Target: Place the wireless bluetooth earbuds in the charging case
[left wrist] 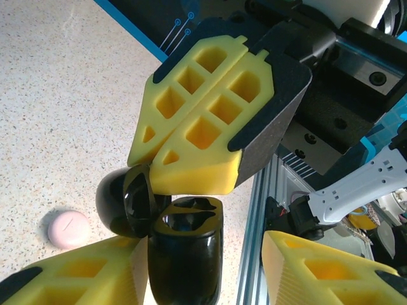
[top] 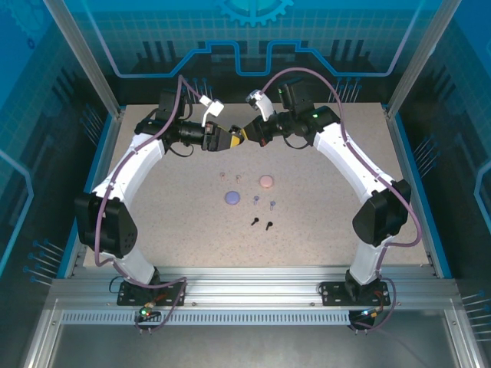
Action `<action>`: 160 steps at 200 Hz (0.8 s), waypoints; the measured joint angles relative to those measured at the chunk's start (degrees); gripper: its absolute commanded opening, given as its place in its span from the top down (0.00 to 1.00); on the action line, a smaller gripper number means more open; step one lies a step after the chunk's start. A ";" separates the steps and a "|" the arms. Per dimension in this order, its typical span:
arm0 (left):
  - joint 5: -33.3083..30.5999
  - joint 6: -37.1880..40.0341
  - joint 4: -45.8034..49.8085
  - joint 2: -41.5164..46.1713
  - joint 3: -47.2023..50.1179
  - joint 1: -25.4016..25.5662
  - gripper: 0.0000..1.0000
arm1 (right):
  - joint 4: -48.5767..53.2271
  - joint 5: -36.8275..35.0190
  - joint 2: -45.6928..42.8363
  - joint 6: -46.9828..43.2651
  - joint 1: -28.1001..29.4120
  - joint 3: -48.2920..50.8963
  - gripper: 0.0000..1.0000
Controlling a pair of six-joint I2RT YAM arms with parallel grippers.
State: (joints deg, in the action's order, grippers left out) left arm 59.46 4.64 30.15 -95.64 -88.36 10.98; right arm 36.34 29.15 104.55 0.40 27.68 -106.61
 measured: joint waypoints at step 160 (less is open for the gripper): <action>-0.17 -1.75 -3.72 1.88 3.19 -0.04 0.90 | -2.23 -0.42 -0.66 2.73 -0.92 1.53 0.59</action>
State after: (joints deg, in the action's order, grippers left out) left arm 59.29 2.90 26.44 -93.76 -85.17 10.94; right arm 34.11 28.73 103.90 3.14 26.76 -105.08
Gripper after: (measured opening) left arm 0.222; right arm 0.364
